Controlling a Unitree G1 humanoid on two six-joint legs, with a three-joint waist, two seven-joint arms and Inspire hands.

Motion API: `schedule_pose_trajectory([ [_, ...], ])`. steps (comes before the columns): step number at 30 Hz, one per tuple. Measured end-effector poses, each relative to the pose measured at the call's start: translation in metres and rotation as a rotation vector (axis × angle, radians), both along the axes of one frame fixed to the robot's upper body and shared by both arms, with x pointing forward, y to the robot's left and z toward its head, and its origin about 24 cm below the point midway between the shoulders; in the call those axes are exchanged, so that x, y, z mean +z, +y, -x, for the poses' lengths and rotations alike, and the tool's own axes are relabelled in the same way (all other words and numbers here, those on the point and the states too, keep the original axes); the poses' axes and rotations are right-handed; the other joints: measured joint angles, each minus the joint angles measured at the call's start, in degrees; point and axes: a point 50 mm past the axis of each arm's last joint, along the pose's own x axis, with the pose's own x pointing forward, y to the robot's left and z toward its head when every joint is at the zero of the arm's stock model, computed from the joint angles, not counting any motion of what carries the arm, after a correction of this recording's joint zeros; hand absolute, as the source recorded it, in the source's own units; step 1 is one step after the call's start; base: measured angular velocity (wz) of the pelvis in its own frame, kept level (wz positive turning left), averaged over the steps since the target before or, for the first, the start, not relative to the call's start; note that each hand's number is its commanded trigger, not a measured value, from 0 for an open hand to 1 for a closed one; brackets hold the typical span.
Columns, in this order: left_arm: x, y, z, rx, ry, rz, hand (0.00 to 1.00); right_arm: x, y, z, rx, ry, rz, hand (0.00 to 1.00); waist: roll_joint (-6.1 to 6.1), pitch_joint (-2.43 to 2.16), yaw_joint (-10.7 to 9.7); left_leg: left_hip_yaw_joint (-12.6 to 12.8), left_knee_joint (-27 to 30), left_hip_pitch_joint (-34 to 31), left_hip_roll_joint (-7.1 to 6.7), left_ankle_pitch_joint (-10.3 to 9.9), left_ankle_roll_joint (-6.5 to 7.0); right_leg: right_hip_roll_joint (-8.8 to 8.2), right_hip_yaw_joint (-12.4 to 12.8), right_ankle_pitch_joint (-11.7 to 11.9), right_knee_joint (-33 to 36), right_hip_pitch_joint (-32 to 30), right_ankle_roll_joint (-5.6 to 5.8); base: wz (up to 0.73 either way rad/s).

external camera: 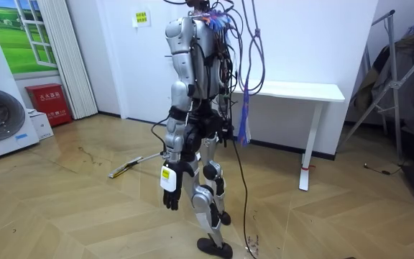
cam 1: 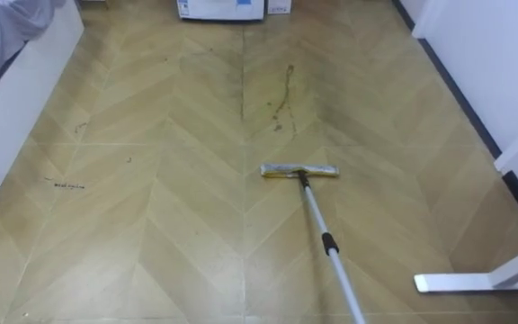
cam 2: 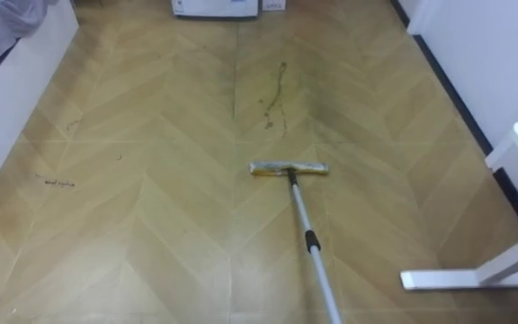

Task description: Mop floor

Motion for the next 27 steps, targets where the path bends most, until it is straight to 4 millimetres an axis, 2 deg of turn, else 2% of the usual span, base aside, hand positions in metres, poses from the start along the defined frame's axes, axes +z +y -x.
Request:
schedule_pose_trajectory([
  [5, 0.000, 0.001, -0.013, -0.010, -0.025, -0.014, 0.00, 0.000, 0.001, -0.004, -0.016, -0.011, 0.003, 1.00, -0.10, -0.12, -0.1, -0.1, 1.6, -3.7, -0.07, 0.0, 0.00, -0.73, -0.4, 0.3, 1.3, -3.3, -0.17, 0.00],
  [9, 0.000, 0.000, -0.028, -0.036, -0.056, -0.015, 0.00, 0.000, 0.001, -0.017, -0.005, -0.039, 0.021, 1.00, -0.51, -0.26, -0.1, 0.0, 3.9, -8.0, -0.47, 0.0, 0.00, -1.23, -0.5, 0.2, 3.3, -7.5, -0.41, 0.00],
  [15, -0.001, -0.003, -0.034, -0.062, -0.066, -0.007, 0.00, 0.001, 0.000, -0.031, -0.007, -0.074, 0.043, 1.00, -0.58, 0.08, 0.0, -0.2, 9.0, -15.5, -1.14, 0.0, 0.03, -2.78, -0.4, -0.1, 7.3, -14.2, -0.84, 0.00],
  [18, -0.002, -0.004, -0.031, -0.053, -0.056, -0.001, 0.00, 0.001, -0.001, -0.034, -0.011, -0.083, 0.061, 1.00, -0.72, 0.20, 0.0, -0.6, 12.4, -20.2, -2.12, -0.2, 0.31, -3.99, -0.4, -0.9, 10.4, -18.8, -1.15, 0.11],
  [19, -0.002, -0.006, -0.031, -0.047, -0.057, 0.003, 0.00, 0.001, -0.001, -0.033, -0.025, -0.085, 0.066, 1.00, -0.55, 0.46, 0.0, -0.7, 14.4, -22.3, -2.10, -0.8, 0.45, -4.53, -0.4, -1.5, 11.7, -20.4, -1.25, 0.14],
  [20, -0.002, -0.006, -0.030, -0.039, -0.056, 0.004, 0.00, 0.001, -0.001, -0.032, -0.034, -0.083, 0.068, 1.00, -0.49, 0.52, 0.0, -0.8, 15.5, -23.3, -2.10, -1.3, 0.46, -4.74, -0.5, -1.9, 12.6, -21.3, -1.34, 0.18],
  [22, -0.003, -0.007, -0.026, 0.001, -0.048, 0.004, 0.00, 0.001, 0.000, -0.029, -0.069, -0.075, 0.067, 1.00, -0.26, 0.48, 0.5, -1.6, 21.1, -28.3, -2.00, -3.3, 0.12, -5.07, -0.4, -3.6, 17.2, -25.8, -1.71, 0.10],
  [27, -0.005, -0.015, -0.024, 0.065, -0.057, 0.024, 0.00, 0.001, -0.005, -0.023, -0.102, -0.072, 0.095, 1.00, 0.41, 0.32, 1.3, -3.1, 33.8, -39.2, -1.76, -6.2, -0.17, -6.10, -0.4, -6.6, 26.7, -34.7, -2.73, 0.04],
])
